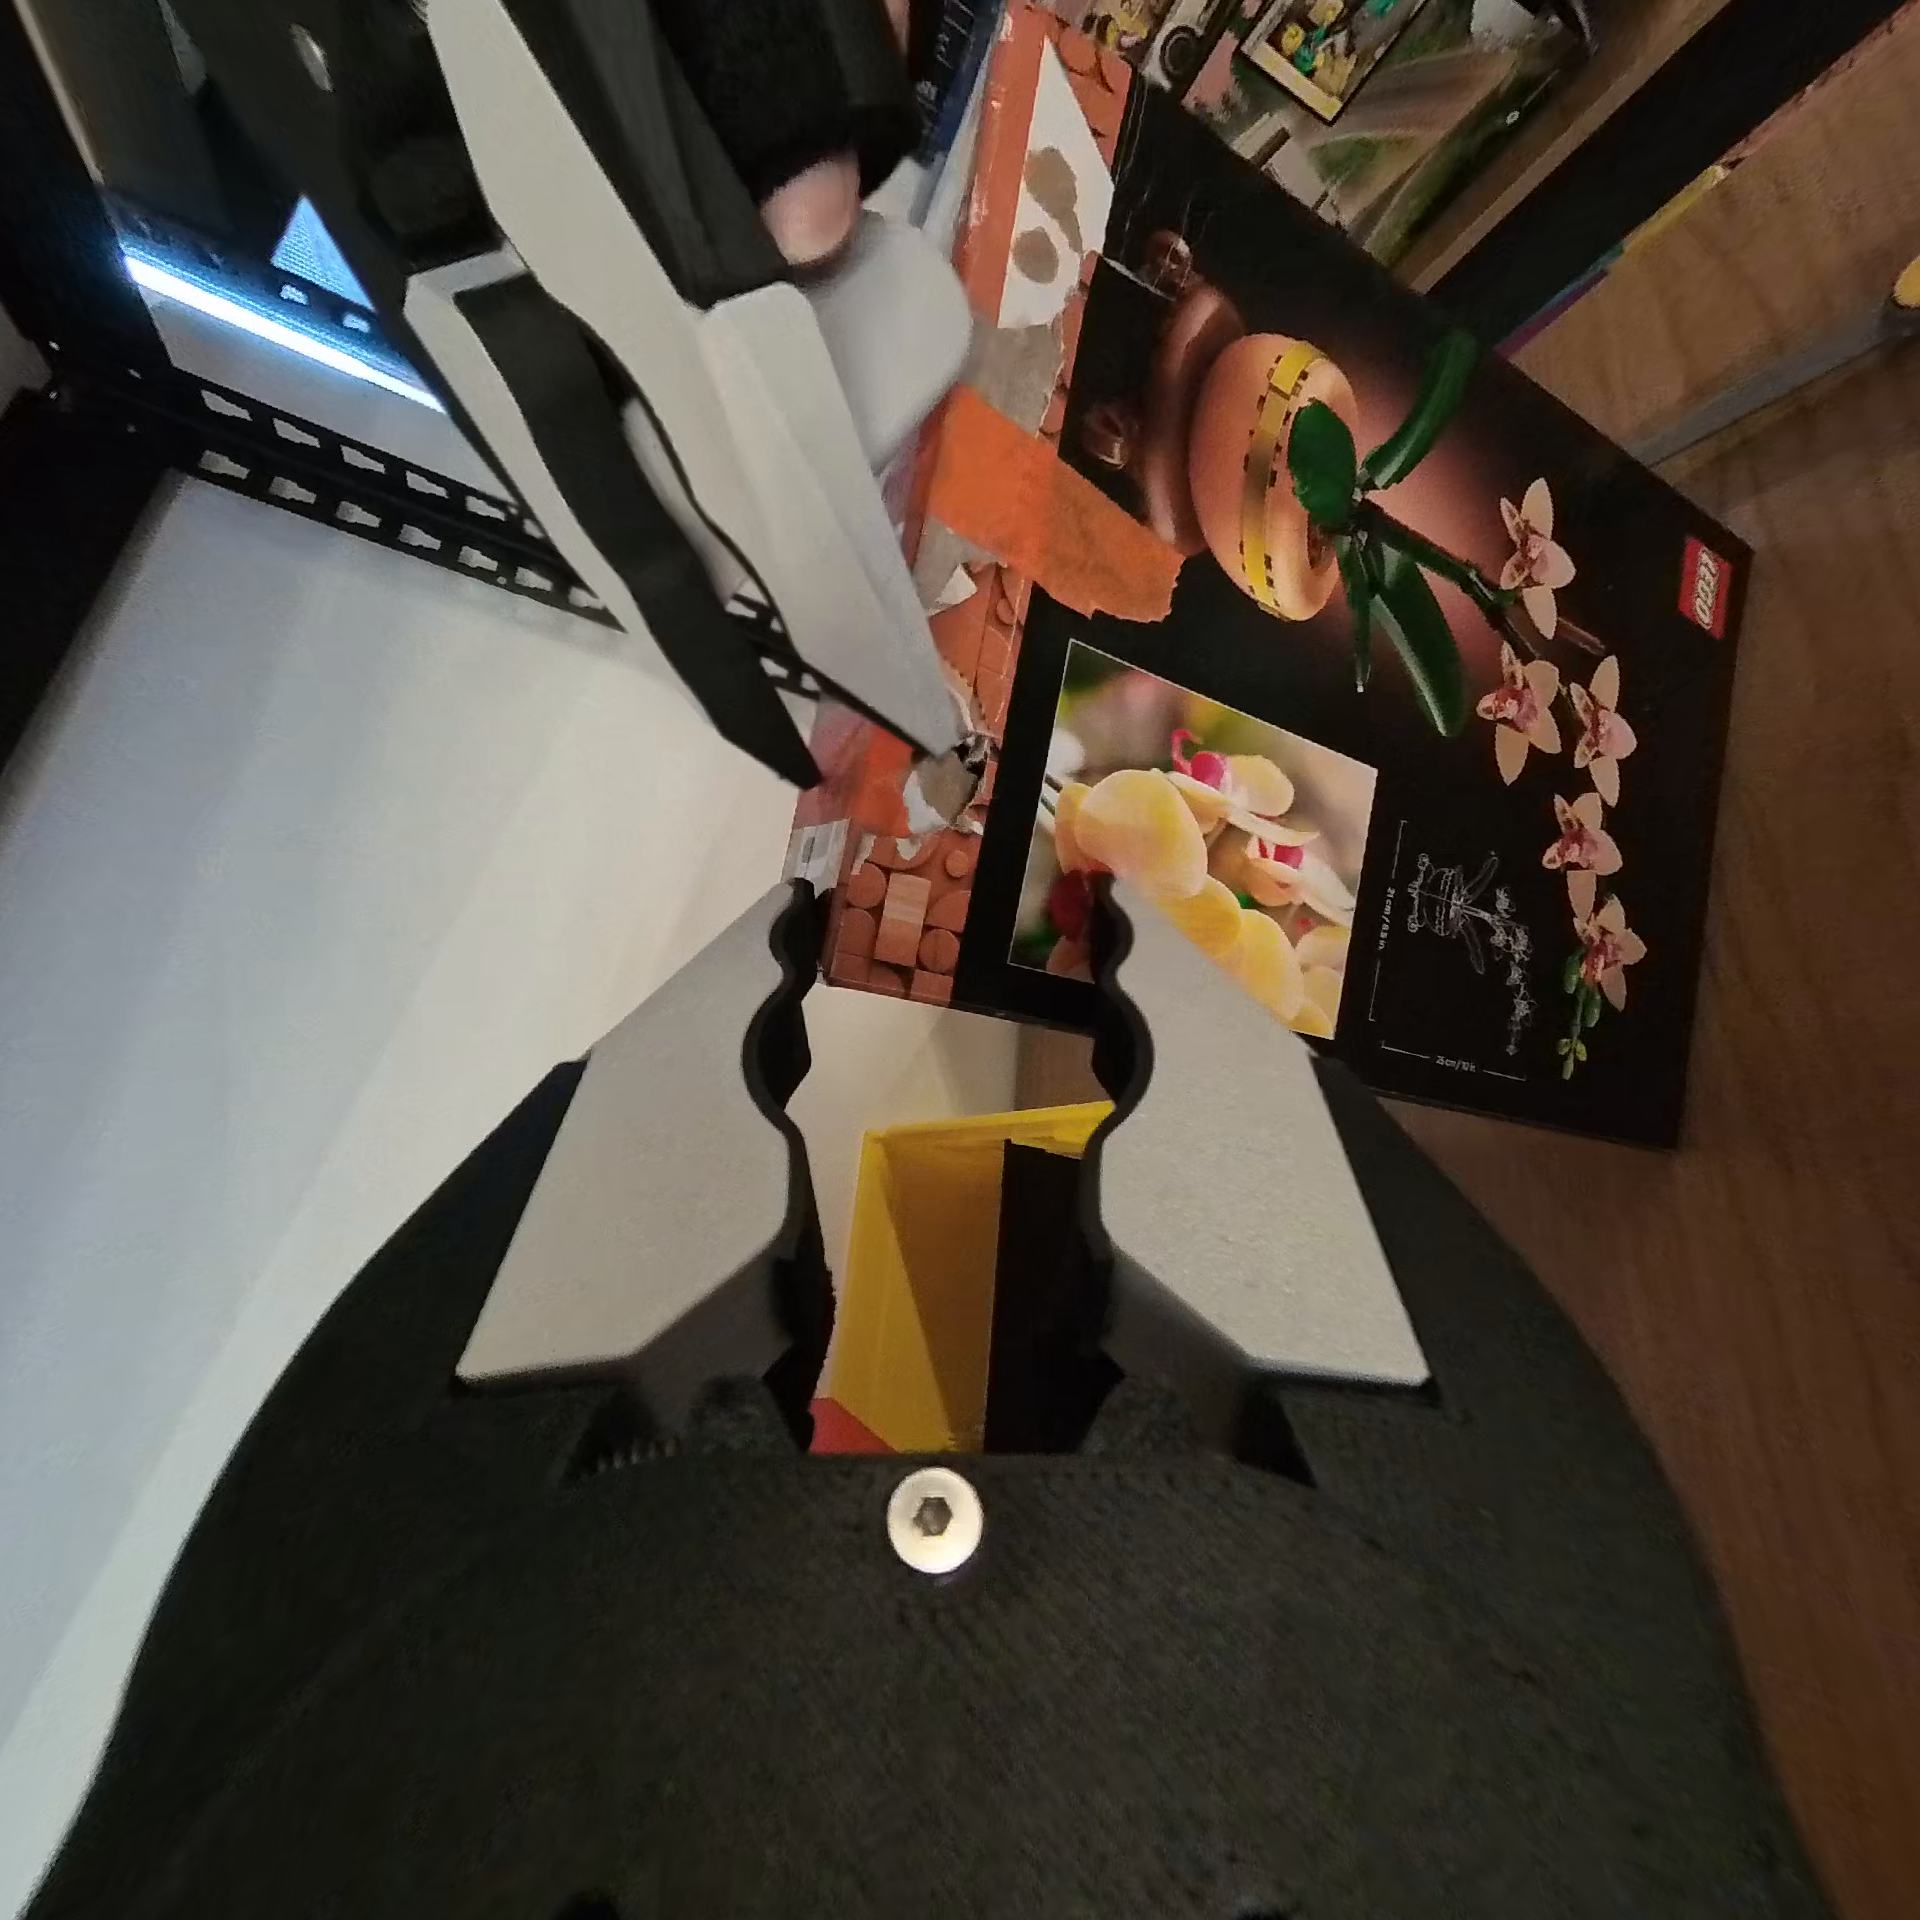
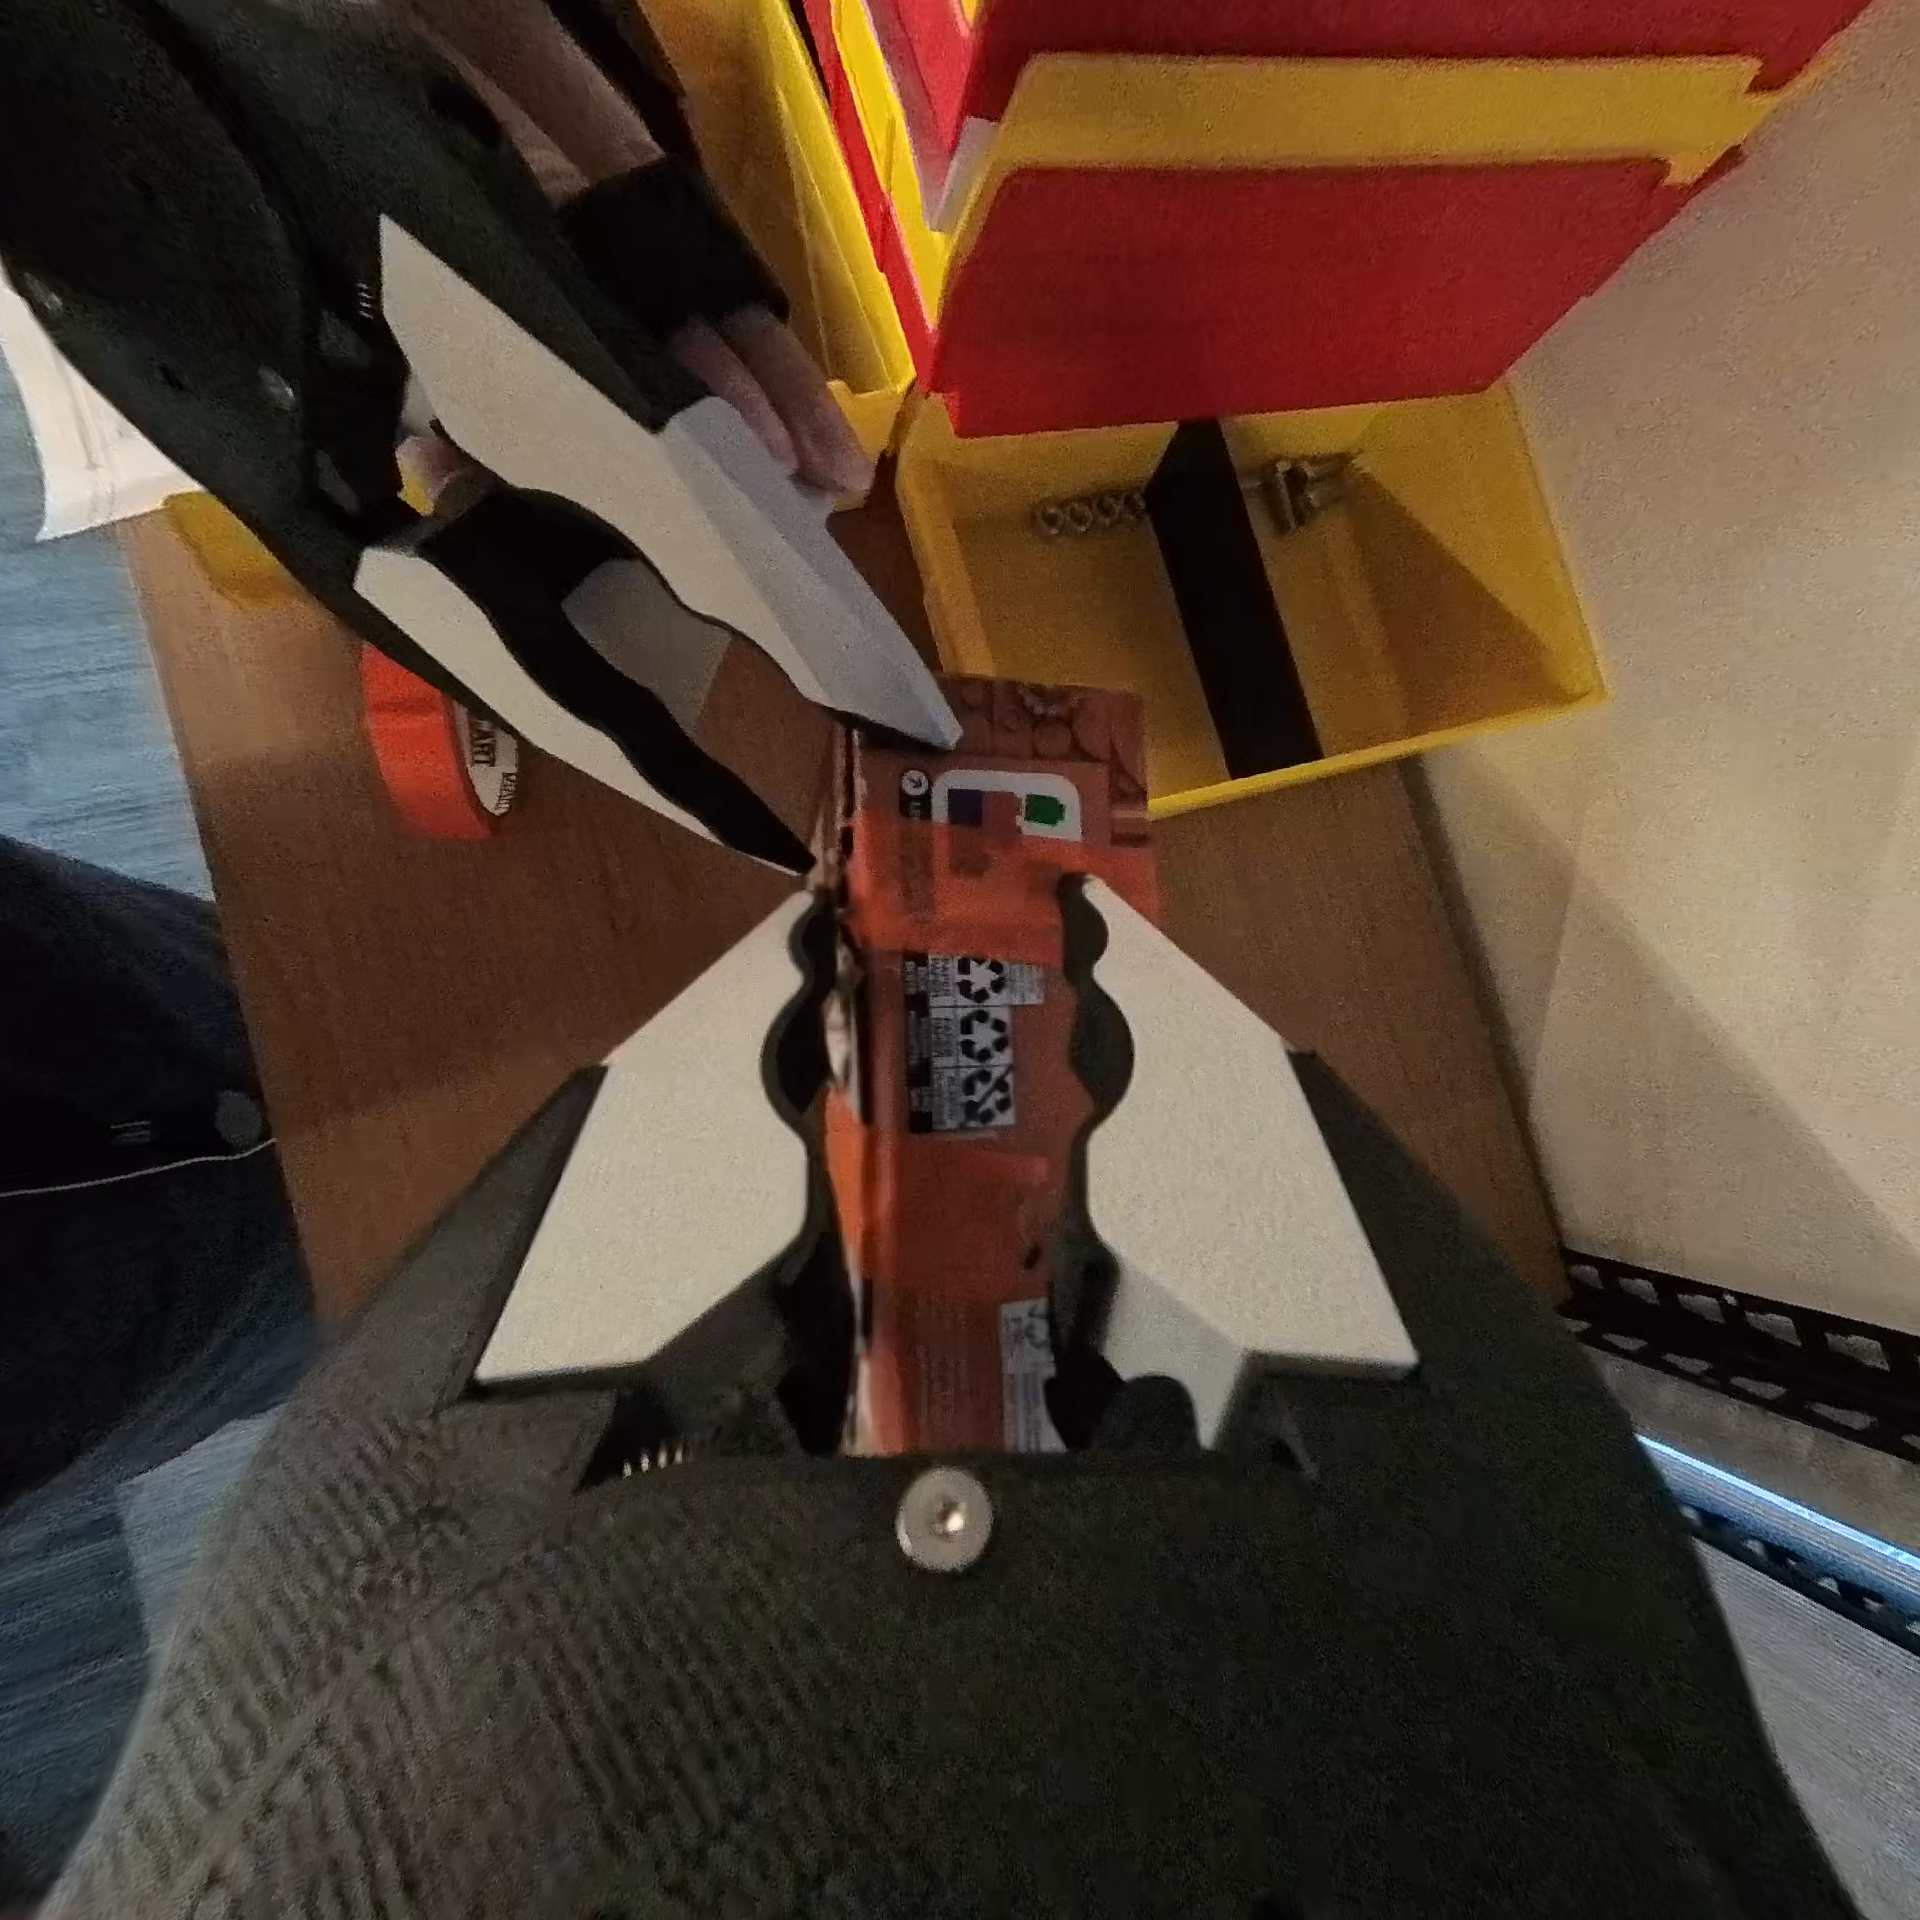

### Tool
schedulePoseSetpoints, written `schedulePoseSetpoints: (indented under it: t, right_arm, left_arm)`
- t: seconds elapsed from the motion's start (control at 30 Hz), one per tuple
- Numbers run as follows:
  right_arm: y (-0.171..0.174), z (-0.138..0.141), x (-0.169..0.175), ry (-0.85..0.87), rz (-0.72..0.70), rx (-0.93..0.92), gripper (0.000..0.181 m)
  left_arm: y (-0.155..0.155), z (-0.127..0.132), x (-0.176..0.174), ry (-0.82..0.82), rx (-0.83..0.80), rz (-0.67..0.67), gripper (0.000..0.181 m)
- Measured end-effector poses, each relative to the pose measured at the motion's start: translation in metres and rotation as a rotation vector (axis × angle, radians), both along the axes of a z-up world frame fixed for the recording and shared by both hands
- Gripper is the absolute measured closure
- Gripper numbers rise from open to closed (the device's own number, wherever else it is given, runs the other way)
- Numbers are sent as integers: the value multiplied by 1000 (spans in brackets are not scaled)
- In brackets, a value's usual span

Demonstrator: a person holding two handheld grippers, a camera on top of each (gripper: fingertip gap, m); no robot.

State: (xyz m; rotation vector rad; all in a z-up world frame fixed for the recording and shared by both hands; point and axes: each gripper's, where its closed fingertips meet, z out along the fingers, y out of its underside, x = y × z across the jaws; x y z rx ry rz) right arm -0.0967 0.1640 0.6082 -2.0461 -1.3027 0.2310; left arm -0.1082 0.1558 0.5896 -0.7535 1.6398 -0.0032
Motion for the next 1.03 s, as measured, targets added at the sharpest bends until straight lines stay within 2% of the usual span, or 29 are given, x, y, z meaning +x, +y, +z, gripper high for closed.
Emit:
schedulePoseSetpoints:
  t: [0.13,0.23,0.33,0.5,0.67,0.77,0.8,0.9,0.97,1.03]
  right_arm:
    - [3,1,-1,18,12,22,154]
    - [3,1,1,24,6,21,154]
    - [-3,2,1,27,41,-1,147]
    - [0,2,4,5,47,23,159]
    - [-3,3,6,-28,66,37,156]
    - [-6,4,4,2,86,18,164]
    - [-11,8,-1,46,115,-2,175]
    - [-12,29,-11,246,95,-73,181]
    - [-9,20,-8,244,54,-175,181]
    - [-14,15,-13,315,11,-365,181]
  left_arm:
    - [2,0,1,-5,-18,10,129]
    - [3,0,2,-12,-24,9,127]
    - [1,2,1,-10,-13,-2,134]
    - [3,0,2,-6,-12,8,129]
    - [1,1,1,-7,-11,-4,132]
    - [2,0,2,-3,11,1,129]
    - [2,0,1,-2,12,1,130]
    - [1,0,1,-7,5,-3,129]
    - [1,0,1,-9,15,0,129]
    - [2,1,1,-9,28,7,131]
